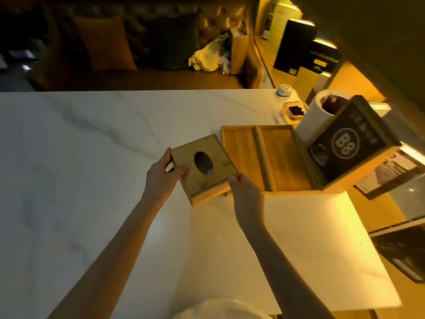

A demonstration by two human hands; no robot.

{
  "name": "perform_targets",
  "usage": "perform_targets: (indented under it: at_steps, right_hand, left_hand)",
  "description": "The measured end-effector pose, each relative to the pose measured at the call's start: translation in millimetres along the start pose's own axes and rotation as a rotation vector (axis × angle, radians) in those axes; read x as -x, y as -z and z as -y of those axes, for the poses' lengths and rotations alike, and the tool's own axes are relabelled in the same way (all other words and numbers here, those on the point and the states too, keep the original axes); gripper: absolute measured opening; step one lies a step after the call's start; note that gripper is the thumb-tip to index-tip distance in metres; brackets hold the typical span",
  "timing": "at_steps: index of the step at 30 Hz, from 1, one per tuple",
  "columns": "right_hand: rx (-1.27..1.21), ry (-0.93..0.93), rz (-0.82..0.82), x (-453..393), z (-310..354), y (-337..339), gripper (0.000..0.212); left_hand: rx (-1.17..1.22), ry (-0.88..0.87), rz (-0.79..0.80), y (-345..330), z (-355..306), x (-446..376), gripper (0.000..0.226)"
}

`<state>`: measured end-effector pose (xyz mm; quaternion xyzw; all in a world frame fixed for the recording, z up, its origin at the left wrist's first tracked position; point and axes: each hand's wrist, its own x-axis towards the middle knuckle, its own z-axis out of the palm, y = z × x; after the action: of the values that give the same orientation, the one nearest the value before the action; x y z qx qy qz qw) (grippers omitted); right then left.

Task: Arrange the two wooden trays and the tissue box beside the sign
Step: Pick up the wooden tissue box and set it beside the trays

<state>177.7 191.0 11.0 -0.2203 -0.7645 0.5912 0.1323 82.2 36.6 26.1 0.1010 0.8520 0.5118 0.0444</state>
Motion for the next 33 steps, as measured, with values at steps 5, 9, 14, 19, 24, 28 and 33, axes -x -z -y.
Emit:
perform_targets:
  at_steps: [5, 9, 14, 19, 24, 28, 33]
  right_hand:
    - [0.087, -0.014, -0.18, -6.4, -14.4, 69.9, 0.03]
    - [0.142, -0.085, -0.323, -7.6, -34.6, 120.4, 0.037]
    - [0.192, -0.134, -0.462, -1.4, -51.2, 173.2, 0.032]
    - [0.188, -0.2, -0.507, 8.1, -77.2, 210.9, 0.026]
    - [0.15, -0.272, -0.535, 19.6, -94.3, 229.6, 0.024]
    - [0.14, -0.318, -0.543, 25.7, -104.1, 234.0, 0.025]
    - [0.124, -0.363, -0.544, 27.8, -113.1, 234.1, 0.031]
  left_hand:
    - [0.015, -0.084, 0.095, -67.4, -31.4, 3.7, 0.034]
    - [0.017, -0.111, 0.2, -121.2, -51.2, 10.6, 0.05]
    - [0.102, -0.033, 0.342, -182.3, -64.6, 25.5, 0.053]
    - [0.1, 0.063, 0.444, -229.3, -73.6, 38.9, 0.07]
    - [0.027, 0.021, 0.46, -256.7, -78.9, 53.7, 0.069]
    - [-0.023, -0.002, 0.476, -266.7, -78.6, 59.9, 0.067]
    - [-0.056, 0.014, 0.483, -269.9, -73.5, 69.6, 0.068]
